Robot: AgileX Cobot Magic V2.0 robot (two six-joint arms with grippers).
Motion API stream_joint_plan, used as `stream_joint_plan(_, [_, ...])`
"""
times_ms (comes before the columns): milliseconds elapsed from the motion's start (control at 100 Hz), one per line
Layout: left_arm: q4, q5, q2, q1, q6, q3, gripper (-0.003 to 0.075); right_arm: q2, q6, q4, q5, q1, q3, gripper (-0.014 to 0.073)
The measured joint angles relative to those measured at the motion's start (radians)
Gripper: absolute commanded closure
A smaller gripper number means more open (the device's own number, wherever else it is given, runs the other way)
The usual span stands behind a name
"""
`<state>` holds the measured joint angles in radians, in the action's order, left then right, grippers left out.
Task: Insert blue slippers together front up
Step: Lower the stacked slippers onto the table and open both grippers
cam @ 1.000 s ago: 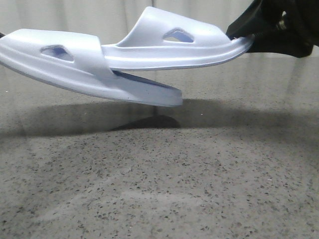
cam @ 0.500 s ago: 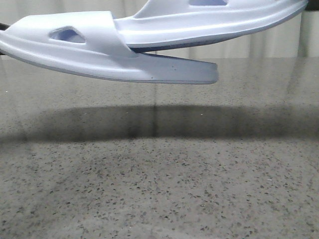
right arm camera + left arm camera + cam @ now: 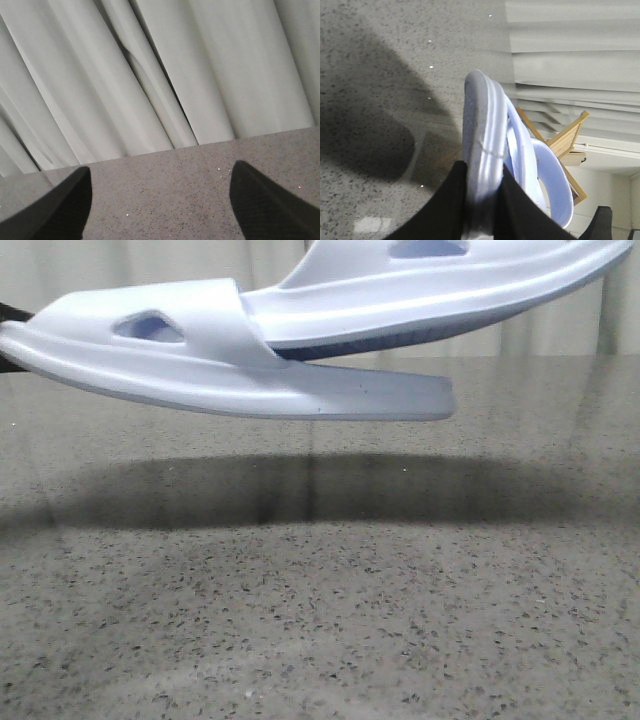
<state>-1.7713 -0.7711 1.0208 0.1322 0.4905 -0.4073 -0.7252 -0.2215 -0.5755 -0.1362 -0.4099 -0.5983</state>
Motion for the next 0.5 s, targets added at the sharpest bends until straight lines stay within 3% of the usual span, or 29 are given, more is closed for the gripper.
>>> stream_joint_plan(400, [0.000,-0.002,0.137,0.000,0.131,0.000,0.0692,0.000,-0.005,0.000,0.028,0.000,0.000,0.0097])
stream_joint_plan(500, [0.000,-0.002,0.147,0.000,0.153,-0.002,0.0658,0.000,-0.005,0.000,0.032,0.000,0.000,0.0096])
